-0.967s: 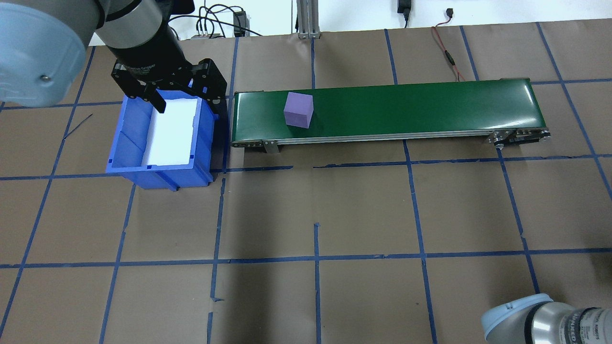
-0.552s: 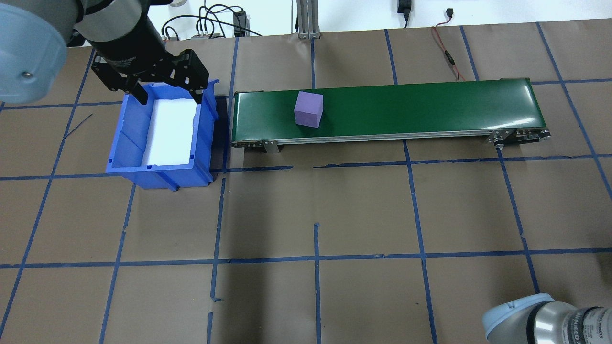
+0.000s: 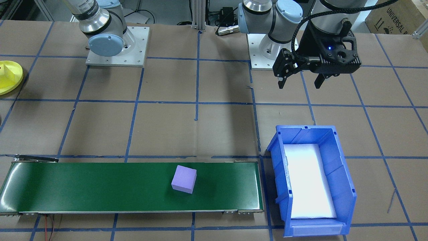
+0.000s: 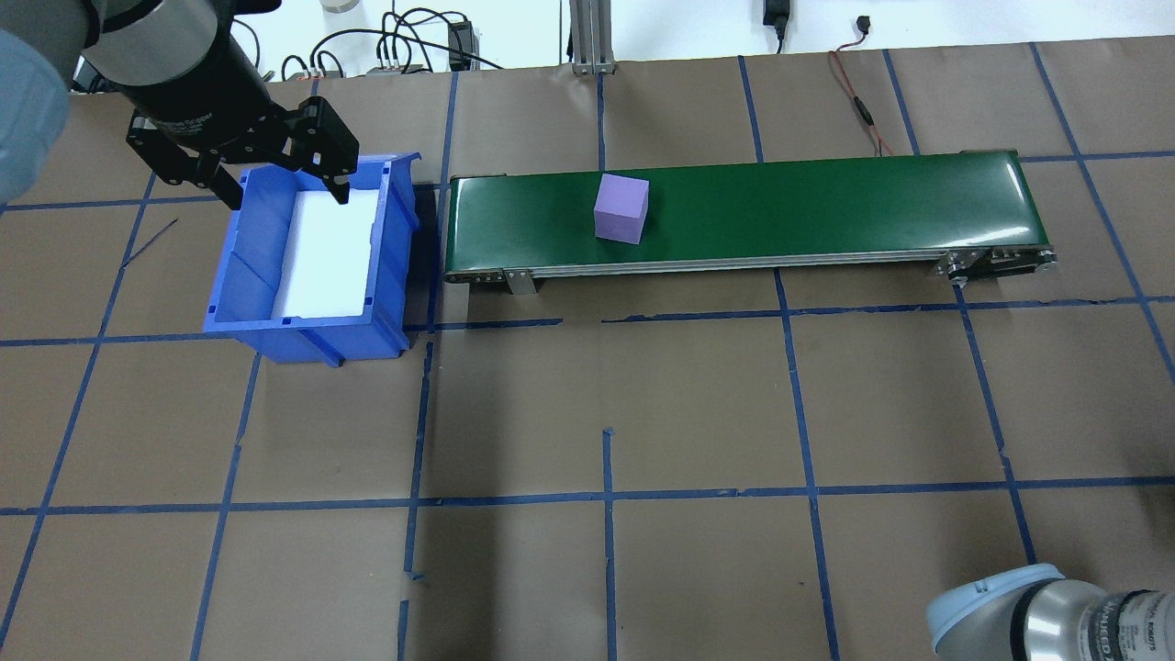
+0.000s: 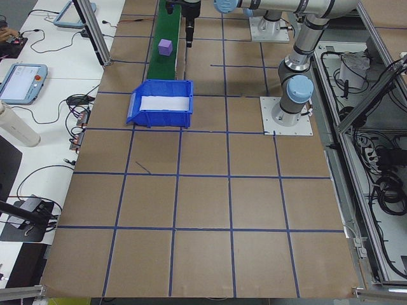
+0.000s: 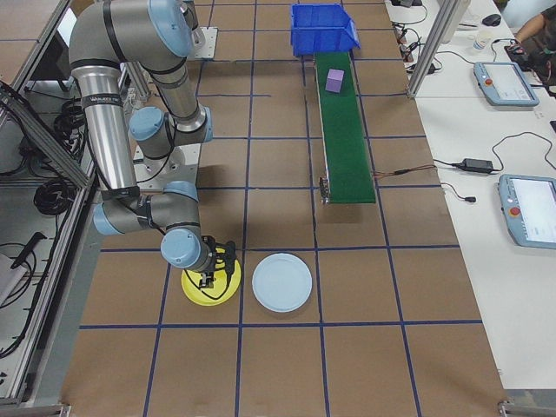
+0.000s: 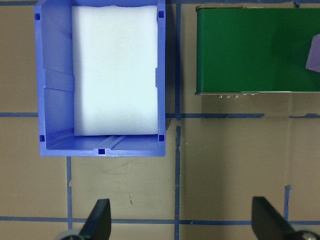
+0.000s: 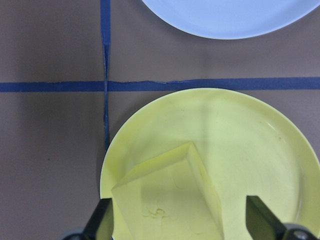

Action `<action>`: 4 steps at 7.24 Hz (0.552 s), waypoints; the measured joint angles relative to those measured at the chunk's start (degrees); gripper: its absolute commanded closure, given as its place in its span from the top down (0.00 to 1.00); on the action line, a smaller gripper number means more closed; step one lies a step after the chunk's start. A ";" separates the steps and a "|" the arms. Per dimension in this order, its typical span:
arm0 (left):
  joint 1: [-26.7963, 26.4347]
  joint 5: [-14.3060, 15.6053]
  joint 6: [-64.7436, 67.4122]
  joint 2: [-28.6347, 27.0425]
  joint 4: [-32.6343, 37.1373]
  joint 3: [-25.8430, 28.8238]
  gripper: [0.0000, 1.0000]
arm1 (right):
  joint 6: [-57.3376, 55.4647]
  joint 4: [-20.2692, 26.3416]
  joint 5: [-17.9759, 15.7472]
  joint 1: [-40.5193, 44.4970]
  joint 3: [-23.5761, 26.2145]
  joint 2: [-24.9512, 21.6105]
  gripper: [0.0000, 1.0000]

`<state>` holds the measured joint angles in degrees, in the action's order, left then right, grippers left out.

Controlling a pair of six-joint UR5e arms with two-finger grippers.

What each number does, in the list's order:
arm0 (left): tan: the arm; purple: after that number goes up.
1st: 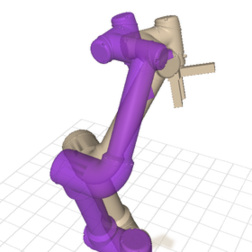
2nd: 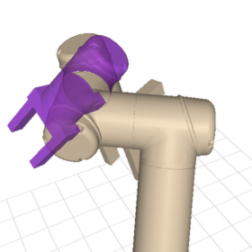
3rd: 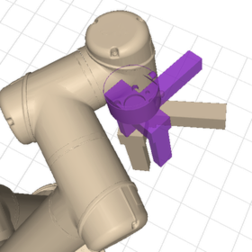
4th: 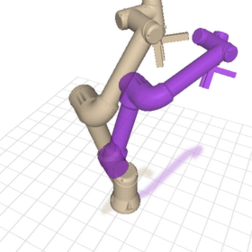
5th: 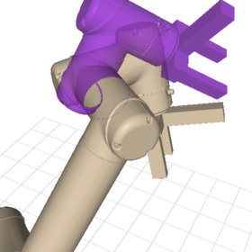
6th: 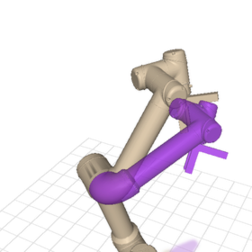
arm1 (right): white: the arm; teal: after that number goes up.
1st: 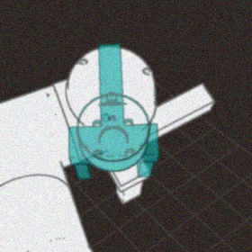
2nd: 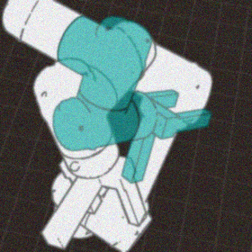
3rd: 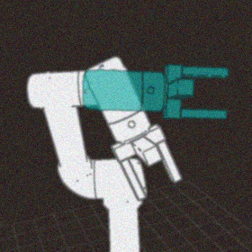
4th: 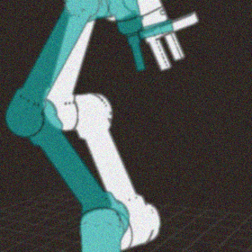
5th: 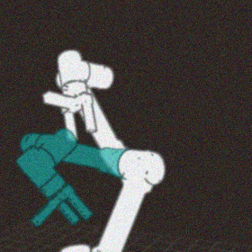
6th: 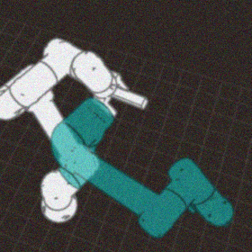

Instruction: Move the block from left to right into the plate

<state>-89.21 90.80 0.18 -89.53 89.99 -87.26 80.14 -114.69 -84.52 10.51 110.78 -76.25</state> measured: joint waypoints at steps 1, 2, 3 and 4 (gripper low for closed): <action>0.04 -0.19 -0.01 0.02 0.98 0.00 1.00 | -1.60 0.56 0.05 1.50 -1.01 -0.99 1.00; 0.05 -0.29 -0.01 0.05 1.50 -0.01 1.00 | -5.10 0.78 -0.07 5.14 -1.82 -2.41 1.00; 0.03 -0.29 -0.01 0.05 1.71 0.00 1.00 | -9.81 0.60 -0.40 10.53 -2.70 -3.75 1.00; 0.01 -0.22 -0.03 0.05 1.75 0.04 1.00 | -15.05 0.61 -0.69 16.54 -3.71 -4.67 1.00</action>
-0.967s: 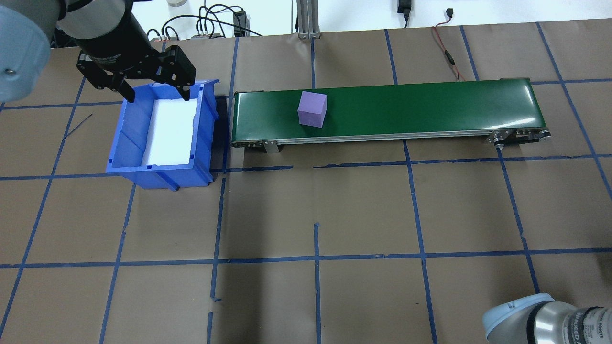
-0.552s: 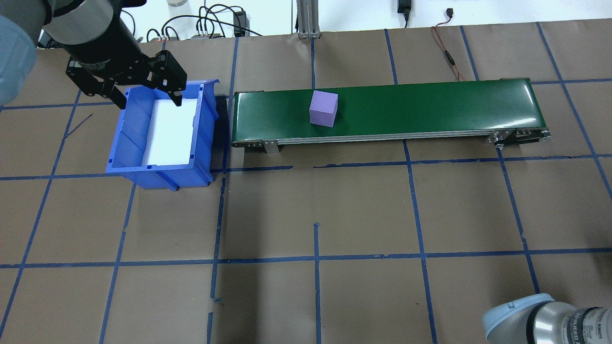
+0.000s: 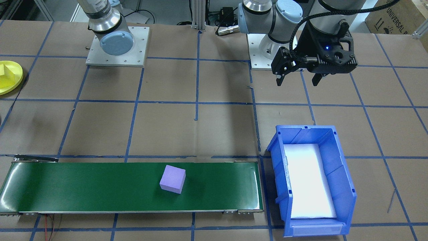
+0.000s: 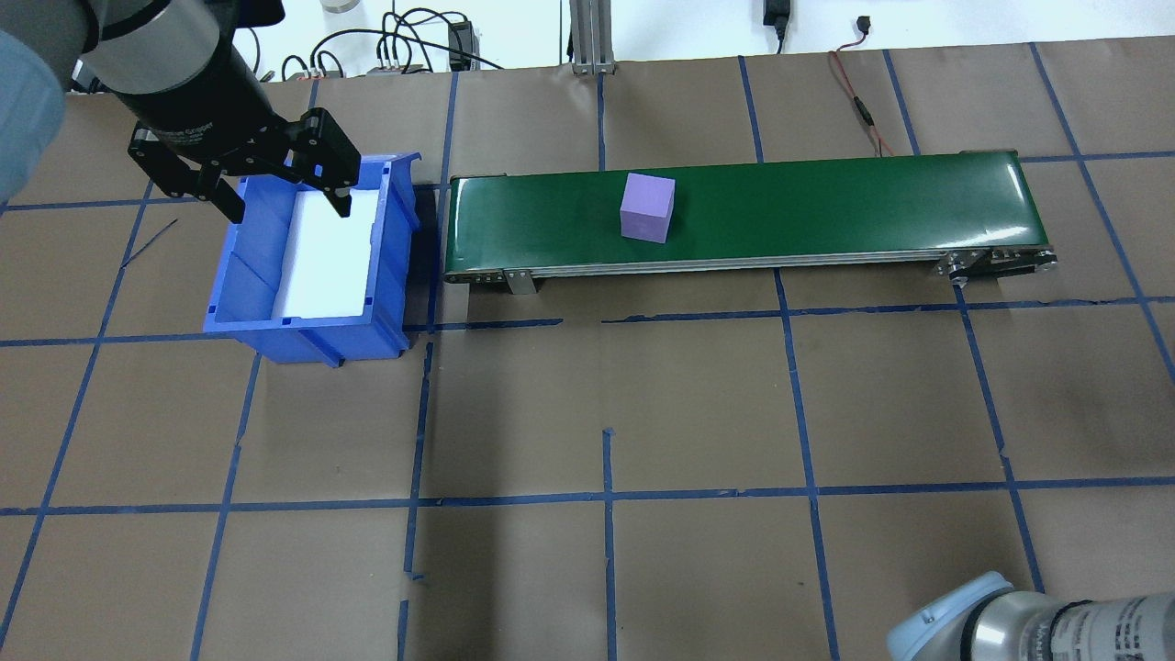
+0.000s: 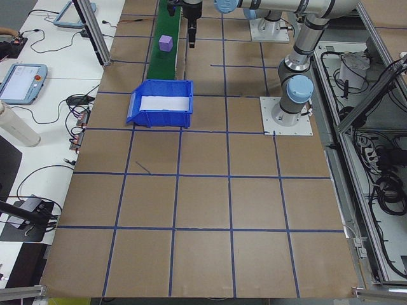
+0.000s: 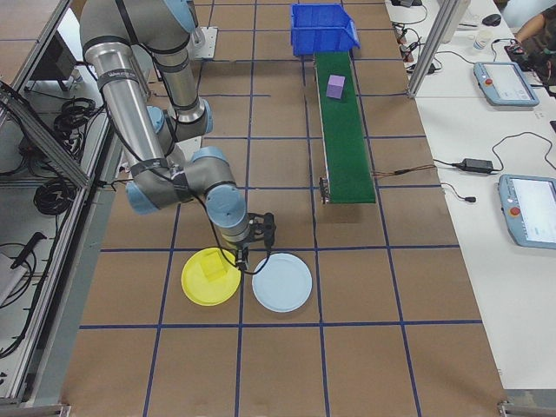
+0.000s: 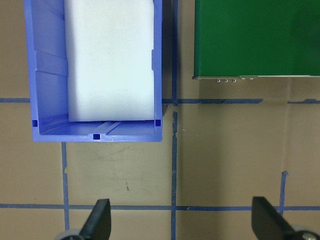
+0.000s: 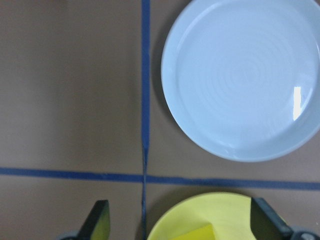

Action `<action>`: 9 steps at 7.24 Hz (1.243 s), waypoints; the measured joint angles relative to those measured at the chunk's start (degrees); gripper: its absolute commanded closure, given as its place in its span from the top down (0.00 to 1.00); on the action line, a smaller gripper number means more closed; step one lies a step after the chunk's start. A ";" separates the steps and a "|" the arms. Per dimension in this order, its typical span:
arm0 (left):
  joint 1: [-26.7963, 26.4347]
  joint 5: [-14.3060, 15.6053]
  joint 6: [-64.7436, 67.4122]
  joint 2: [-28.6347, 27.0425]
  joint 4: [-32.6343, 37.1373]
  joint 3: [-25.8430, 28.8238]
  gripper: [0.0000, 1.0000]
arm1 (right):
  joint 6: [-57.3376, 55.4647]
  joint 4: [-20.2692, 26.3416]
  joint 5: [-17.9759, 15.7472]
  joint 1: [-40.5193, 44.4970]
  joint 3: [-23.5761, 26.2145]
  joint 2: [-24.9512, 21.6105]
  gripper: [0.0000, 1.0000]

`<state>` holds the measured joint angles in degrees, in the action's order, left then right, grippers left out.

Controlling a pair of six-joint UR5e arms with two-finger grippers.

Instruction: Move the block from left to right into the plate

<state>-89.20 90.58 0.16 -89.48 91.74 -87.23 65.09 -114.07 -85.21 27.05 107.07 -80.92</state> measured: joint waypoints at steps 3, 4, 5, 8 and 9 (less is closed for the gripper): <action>-0.01 0.11 -0.06 0.00 0.02 -0.01 1.00 | -19.83 0.26 0.30 19.44 -1.94 -0.61 0.98; -0.02 0.12 -0.07 0.01 0.01 -0.03 1.00 | -26.84 0.21 0.50 25.43 -3.20 -0.63 0.99; -0.01 0.12 -0.07 0.01 0.04 -0.04 1.00 | -33.31 0.04 0.84 30.87 -5.17 -0.32 1.00; -0.01 0.12 -0.07 0.00 0.04 -0.05 1.00 | -48.83 -0.70 5.68 40.08 -9.16 3.80 1.00; -0.01 0.12 -0.07 0.00 0.08 -0.05 1.00 | -54.16 -0.79 6.23 42.25 -10.27 5.26 1.00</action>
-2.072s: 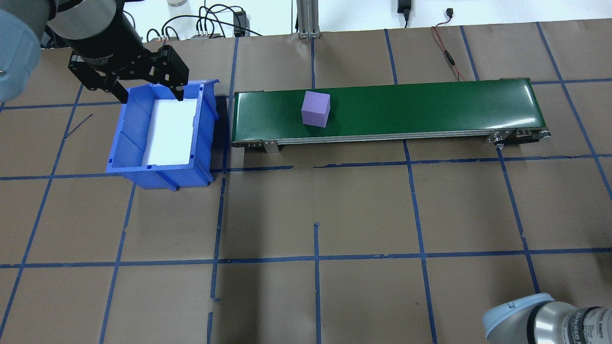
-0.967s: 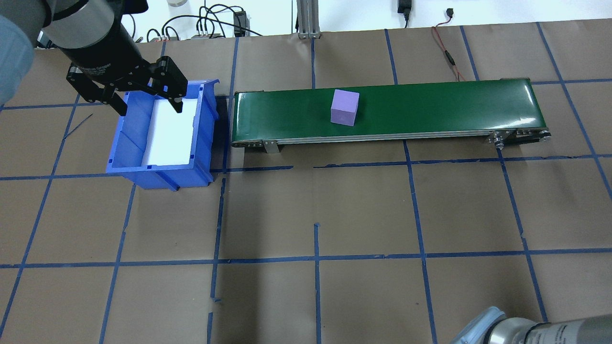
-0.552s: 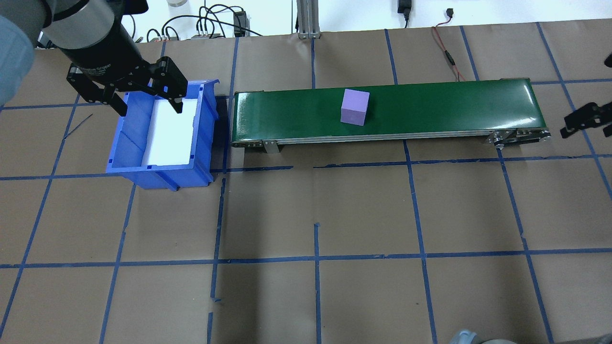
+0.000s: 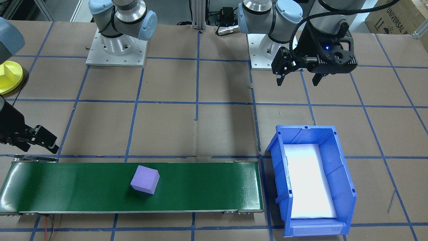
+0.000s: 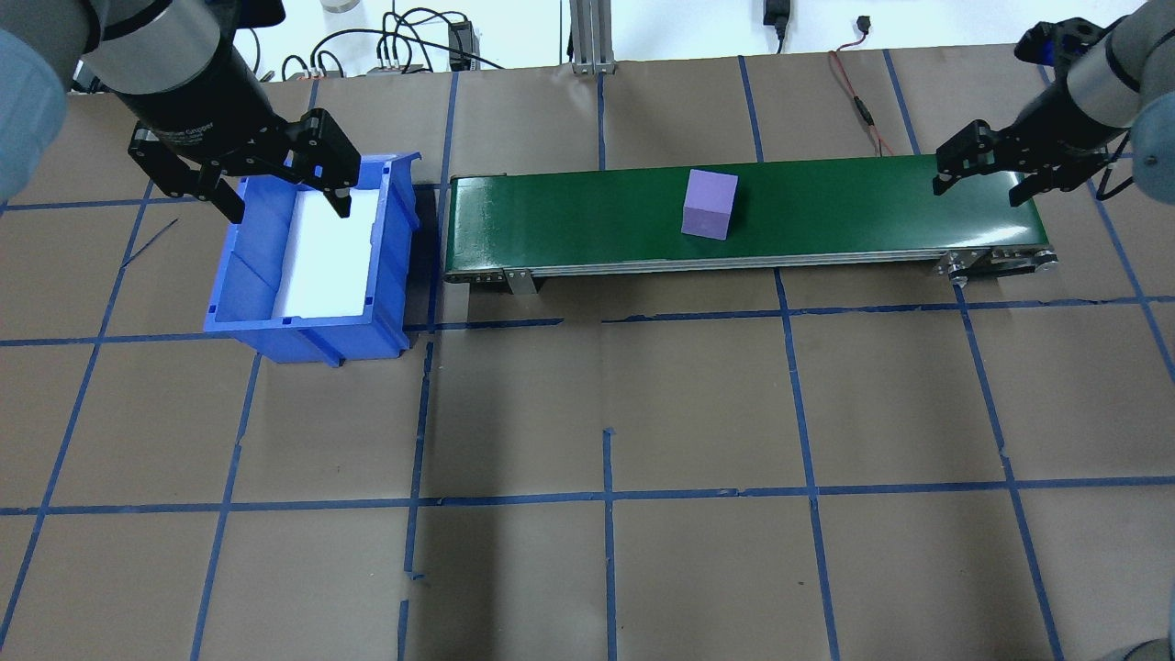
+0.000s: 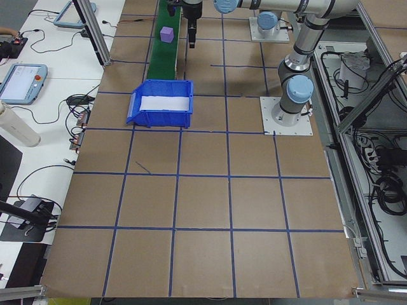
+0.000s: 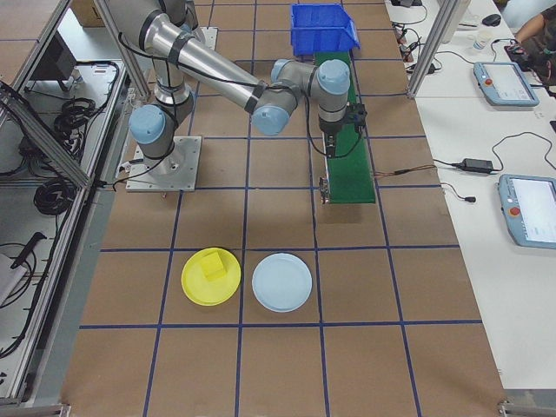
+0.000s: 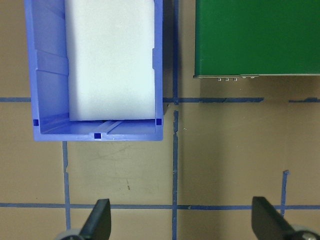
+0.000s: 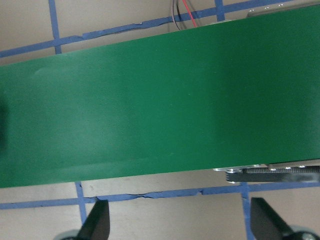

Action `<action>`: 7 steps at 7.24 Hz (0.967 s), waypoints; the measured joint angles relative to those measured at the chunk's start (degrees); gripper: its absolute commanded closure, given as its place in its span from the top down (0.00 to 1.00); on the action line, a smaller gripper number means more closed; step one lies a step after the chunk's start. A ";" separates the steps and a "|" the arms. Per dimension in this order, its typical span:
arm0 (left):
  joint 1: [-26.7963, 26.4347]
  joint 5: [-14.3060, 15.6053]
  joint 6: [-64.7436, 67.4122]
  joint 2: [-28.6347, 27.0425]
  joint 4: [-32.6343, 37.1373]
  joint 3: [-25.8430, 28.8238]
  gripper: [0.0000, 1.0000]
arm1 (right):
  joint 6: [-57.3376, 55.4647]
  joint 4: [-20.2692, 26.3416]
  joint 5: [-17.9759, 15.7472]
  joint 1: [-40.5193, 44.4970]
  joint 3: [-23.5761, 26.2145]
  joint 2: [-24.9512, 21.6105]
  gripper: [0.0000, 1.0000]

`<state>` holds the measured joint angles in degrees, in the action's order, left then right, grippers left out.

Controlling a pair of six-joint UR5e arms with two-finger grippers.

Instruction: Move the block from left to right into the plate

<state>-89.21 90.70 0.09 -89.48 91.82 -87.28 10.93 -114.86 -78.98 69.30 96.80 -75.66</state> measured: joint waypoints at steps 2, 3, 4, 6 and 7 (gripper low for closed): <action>0.00 0.02 0.04 0.01 0.03 0.00 1.00 | -8.64 -0.07 0.23 3.92 -3.78 4.29 1.00; 0.00 0.06 0.02 0.00 0.03 0.00 1.00 | -11.81 -0.06 0.28 5.35 -5.49 6.32 1.00; 0.00 0.08 0.03 0.00 0.03 0.00 1.00 | -15.24 -0.07 0.30 6.92 -6.43 7.48 1.00; 0.00 0.09 0.02 0.01 0.03 0.00 1.00 | -20.35 -0.10 0.34 9.41 -6.94 8.41 1.00; 0.00 0.09 0.01 0.01 0.03 0.00 1.00 | -21.09 -0.10 0.40 9.79 -7.01 8.77 1.00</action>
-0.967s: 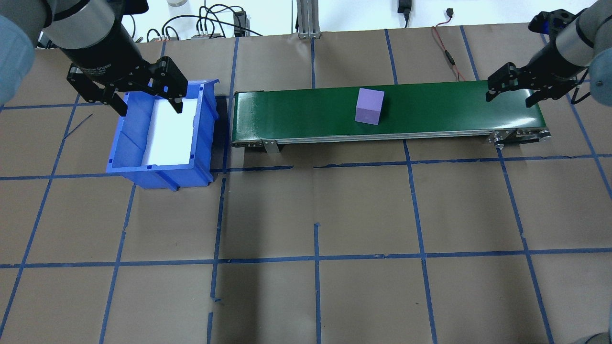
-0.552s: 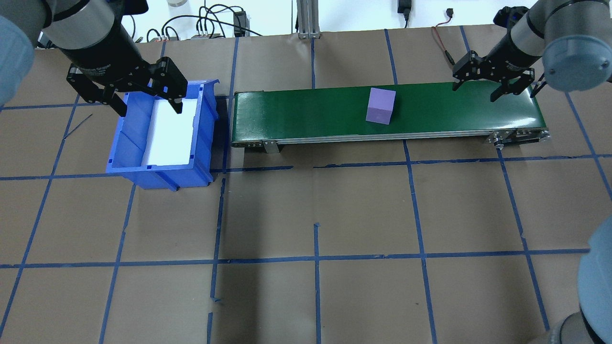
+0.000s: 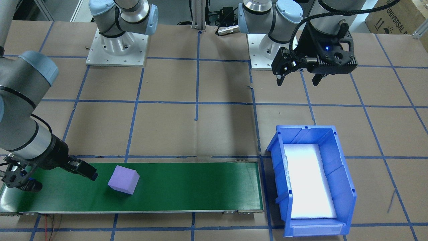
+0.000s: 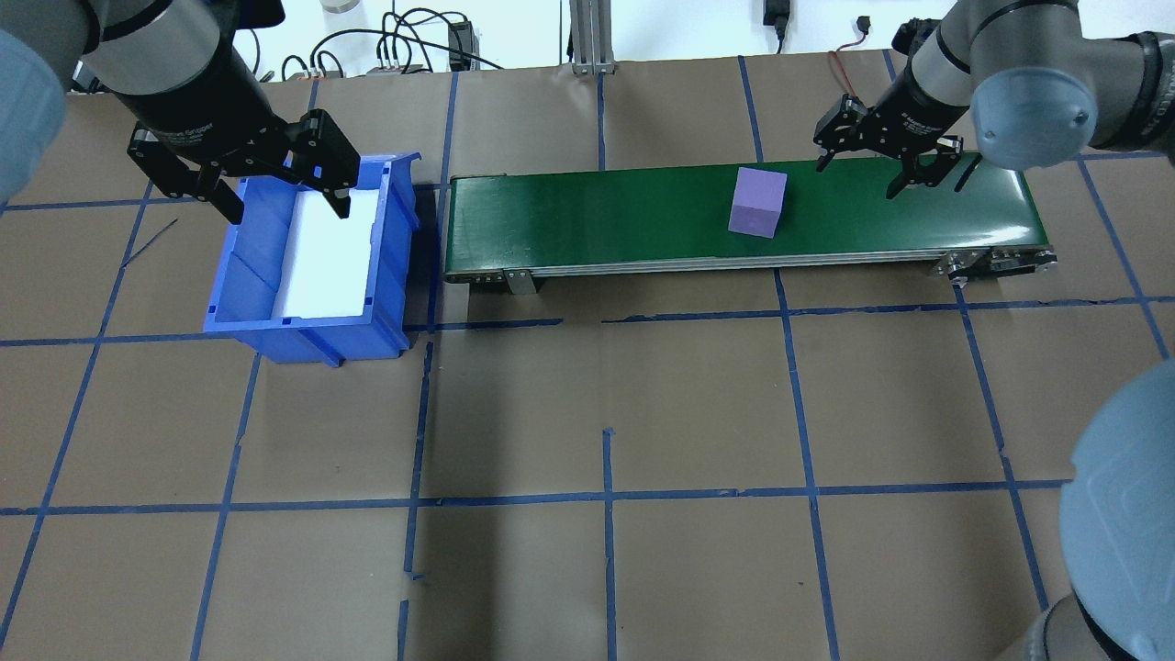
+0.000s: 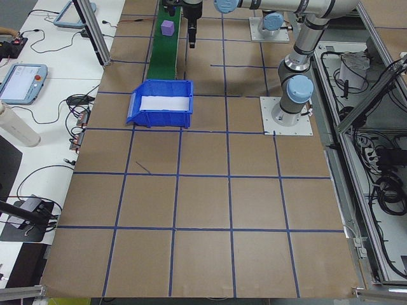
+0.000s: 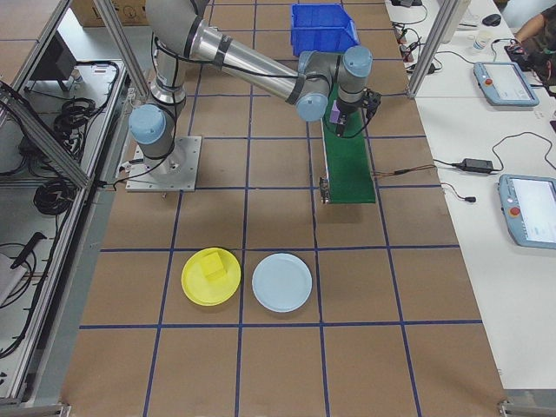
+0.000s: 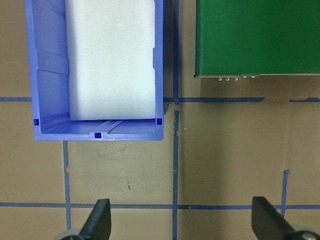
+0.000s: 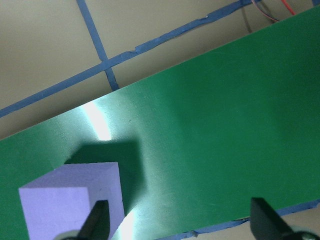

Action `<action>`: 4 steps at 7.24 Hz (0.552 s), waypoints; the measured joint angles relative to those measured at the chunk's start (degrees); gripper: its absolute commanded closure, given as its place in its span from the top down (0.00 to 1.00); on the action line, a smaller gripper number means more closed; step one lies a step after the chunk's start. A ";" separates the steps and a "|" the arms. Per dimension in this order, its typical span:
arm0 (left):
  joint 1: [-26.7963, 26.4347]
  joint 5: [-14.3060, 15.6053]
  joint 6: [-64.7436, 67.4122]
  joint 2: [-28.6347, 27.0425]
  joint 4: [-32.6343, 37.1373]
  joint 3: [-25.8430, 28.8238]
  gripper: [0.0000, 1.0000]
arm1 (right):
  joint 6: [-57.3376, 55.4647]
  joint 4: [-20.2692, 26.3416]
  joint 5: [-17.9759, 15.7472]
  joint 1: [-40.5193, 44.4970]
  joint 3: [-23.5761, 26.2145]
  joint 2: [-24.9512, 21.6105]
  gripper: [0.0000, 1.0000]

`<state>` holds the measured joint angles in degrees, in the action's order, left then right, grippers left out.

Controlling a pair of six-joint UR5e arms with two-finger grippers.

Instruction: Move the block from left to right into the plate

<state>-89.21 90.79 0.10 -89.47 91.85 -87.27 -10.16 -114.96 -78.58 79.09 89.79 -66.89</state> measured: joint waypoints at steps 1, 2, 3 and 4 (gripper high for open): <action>0.00 0.00 0.01 0.00 0.00 0.00 1.00 | -0.37 0.00 0.25 0.13 -0.02 0.43 1.00; 0.00 0.00 0.03 -0.01 0.00 0.00 1.00 | -1.22 0.00 0.98 0.15 -0.04 0.99 1.00; 0.00 0.00 0.01 -0.01 0.00 0.00 1.00 | -2.43 0.00 1.85 0.18 -0.04 1.42 1.00; 0.00 0.00 0.00 0.00 0.00 0.00 1.00 | -3.03 0.00 2.27 0.19 -0.11 1.76 1.00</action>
<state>-89.21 90.79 0.10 -89.47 91.85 -87.27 -13.20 -114.96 -76.31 79.27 89.68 -65.13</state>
